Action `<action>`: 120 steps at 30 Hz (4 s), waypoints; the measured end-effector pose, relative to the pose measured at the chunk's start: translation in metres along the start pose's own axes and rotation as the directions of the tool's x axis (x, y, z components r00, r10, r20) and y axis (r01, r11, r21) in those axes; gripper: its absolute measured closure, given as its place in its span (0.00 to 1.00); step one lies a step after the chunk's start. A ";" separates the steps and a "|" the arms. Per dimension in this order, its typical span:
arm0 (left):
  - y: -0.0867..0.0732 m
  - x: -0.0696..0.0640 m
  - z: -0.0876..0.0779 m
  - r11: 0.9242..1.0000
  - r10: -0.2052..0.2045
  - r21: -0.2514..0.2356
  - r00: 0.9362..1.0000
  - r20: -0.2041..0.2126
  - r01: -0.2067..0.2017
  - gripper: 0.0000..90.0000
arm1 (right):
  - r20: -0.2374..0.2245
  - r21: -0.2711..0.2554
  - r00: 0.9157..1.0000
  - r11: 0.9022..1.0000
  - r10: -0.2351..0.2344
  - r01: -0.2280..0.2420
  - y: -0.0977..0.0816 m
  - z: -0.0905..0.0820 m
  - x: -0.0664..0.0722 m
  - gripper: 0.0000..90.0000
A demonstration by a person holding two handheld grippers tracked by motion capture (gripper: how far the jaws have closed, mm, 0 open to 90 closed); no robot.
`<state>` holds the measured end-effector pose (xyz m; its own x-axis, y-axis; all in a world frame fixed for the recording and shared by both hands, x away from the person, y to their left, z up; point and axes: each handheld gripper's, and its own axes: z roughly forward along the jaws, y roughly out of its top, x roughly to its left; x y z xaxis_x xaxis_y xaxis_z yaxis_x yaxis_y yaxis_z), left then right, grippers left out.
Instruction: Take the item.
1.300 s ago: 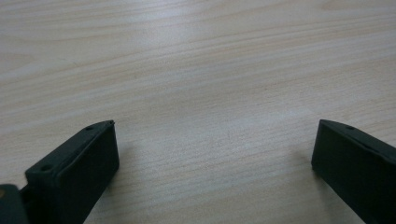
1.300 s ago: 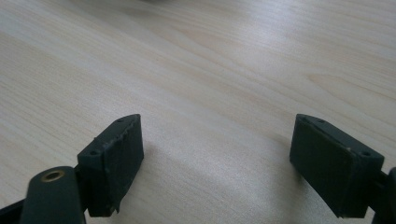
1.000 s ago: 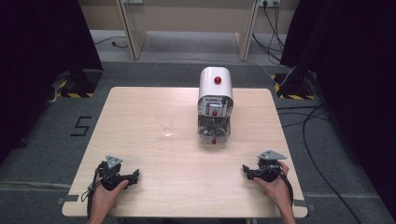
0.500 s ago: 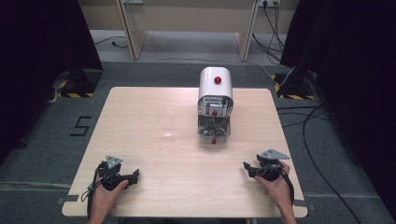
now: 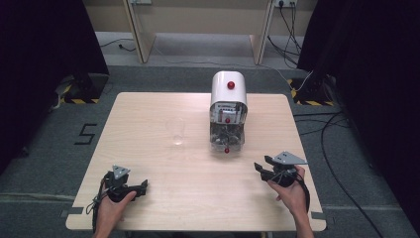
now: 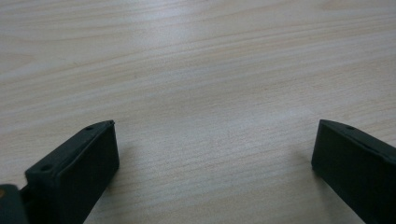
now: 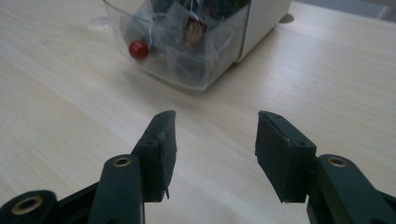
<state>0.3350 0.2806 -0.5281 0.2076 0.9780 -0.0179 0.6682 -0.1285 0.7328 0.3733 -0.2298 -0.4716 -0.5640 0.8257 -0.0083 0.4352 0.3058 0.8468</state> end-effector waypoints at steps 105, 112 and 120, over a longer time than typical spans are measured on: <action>0.000 0.000 0.000 1.000 0.000 0.001 1.000 0.002 0.000 0.00 | -0.188 -0.183 0.976 0.981 -0.105 0.071 0.119 0.056 0.048 1.00; 0.000 0.000 0.000 1.000 0.000 0.001 1.000 0.002 0.000 0.00 | -0.214 -0.192 0.968 0.978 -0.128 0.087 0.132 0.065 0.062 1.00; 0.000 0.000 0.000 1.000 0.000 0.001 1.000 0.002 0.000 0.00 | -0.231 -0.196 0.961 0.975 -0.152 0.107 0.145 0.075 0.077 1.00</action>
<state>0.3351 0.2808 -0.5280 0.2090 0.9777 -0.0196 0.6690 -0.1283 0.7321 0.4457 -0.0869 -0.3894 -0.7702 0.6377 -0.0140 0.2264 0.2938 0.9286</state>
